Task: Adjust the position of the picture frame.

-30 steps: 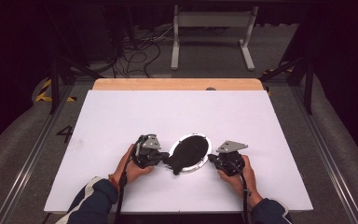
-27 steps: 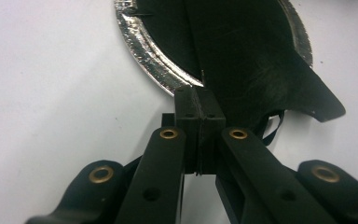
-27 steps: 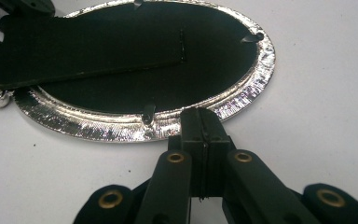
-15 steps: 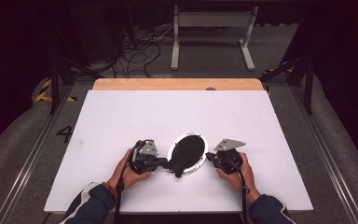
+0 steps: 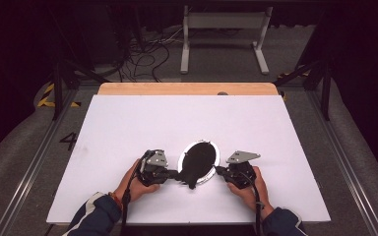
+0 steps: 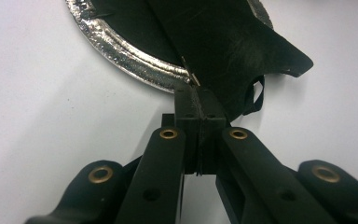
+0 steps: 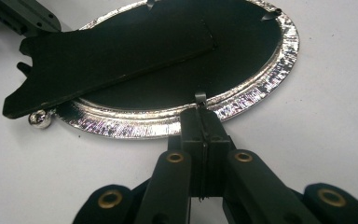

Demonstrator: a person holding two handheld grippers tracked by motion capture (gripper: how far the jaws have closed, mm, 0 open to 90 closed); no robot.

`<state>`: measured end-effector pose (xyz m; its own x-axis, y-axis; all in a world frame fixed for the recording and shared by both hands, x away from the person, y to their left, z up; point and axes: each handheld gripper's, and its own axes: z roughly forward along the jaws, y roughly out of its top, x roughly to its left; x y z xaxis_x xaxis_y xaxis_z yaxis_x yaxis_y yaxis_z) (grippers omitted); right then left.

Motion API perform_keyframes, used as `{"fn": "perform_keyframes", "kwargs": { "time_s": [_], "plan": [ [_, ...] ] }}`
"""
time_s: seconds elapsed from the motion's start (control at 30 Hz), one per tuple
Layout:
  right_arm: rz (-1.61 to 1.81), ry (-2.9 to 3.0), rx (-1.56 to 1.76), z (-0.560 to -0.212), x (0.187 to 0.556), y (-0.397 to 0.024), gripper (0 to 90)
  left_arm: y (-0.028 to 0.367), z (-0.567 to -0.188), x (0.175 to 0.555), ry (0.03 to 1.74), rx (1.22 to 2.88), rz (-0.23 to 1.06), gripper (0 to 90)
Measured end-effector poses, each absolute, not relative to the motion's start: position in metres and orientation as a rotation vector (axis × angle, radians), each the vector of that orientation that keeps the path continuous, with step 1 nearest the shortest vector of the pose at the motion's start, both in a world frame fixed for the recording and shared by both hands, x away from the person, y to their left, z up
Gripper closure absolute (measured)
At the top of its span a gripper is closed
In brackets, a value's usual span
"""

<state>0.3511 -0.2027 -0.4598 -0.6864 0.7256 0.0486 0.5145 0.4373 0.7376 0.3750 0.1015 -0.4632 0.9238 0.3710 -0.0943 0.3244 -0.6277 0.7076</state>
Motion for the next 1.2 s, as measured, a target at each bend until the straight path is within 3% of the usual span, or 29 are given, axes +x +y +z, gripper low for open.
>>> {"fn": "perform_keyframes", "kwargs": {
  "time_s": [1.2],
  "plan": [
    [1.047, 2.357, 1.077, -0.459, 0.388, -0.199, 90.0, 0.081, -0.464, 0.375, 0.547, 2.271, 0.152, 89.8]
  ]
}}
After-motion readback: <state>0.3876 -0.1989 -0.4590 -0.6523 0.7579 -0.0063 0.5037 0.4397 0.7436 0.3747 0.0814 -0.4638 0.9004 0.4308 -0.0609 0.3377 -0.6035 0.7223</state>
